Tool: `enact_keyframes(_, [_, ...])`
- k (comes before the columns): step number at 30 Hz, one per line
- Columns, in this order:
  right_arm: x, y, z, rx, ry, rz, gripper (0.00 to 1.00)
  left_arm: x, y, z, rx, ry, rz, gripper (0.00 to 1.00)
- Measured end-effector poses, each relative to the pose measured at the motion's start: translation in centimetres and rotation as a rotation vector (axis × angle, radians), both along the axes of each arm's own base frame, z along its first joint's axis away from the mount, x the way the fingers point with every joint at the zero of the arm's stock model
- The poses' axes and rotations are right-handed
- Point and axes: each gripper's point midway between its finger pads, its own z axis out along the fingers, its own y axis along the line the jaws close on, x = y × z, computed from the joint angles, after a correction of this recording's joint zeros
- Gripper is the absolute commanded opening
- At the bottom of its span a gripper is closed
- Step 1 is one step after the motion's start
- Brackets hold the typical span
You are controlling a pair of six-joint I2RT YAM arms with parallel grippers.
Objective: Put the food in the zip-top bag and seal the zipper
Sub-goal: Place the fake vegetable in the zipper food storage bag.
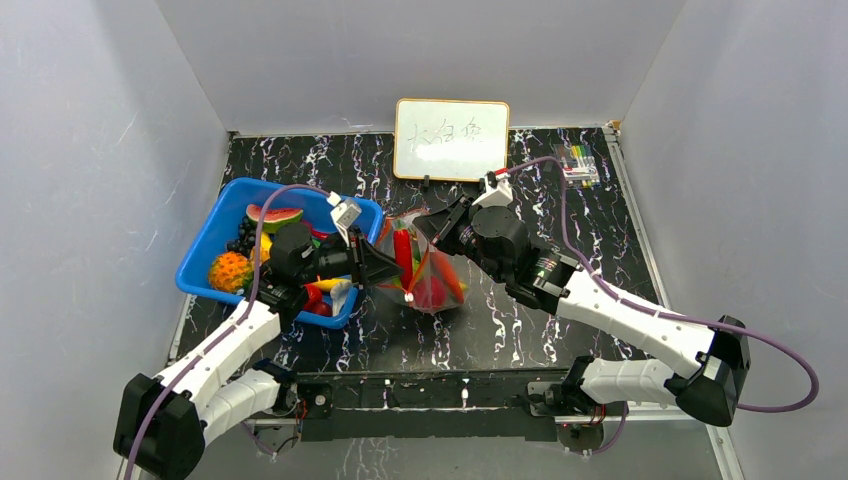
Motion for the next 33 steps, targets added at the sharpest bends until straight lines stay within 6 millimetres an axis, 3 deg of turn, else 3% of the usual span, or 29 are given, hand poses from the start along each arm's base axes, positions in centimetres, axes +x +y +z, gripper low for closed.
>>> enact_keyframes(10, [-0.1, 0.3, 0.5, 0.020, -0.009, 0.017, 0.00, -0.1, -0.3, 0.4, -0.015, 0.001, -0.008, 0.00])
enact_keyframes(16, [-0.2, 0.4, 0.5, 0.020, -0.008, 0.022, 0.00, -0.2, -0.3, -0.7, 0.011, 0.038, -0.012, 0.00])
enact_keyframes(22, [-0.3, 0.5, 0.5, 0.018, -0.009, 0.028, 0.00, 0.0, -0.2, -1.0, 0.040, 0.069, -0.001, 0.40])
enact_keyframes(28, [-0.4, 0.5, 0.3, -0.001, -0.017, 0.043, 0.00, 0.4, -0.1, 0.4, 0.043, 0.056, 0.032, 0.56])
enact_keyframes(33, [-0.5, 0.4, -0.1, -0.035, -0.026, 0.050, 0.00, 0.8, 0.7, 2.8, 0.038, -0.002, 0.109, 0.67])
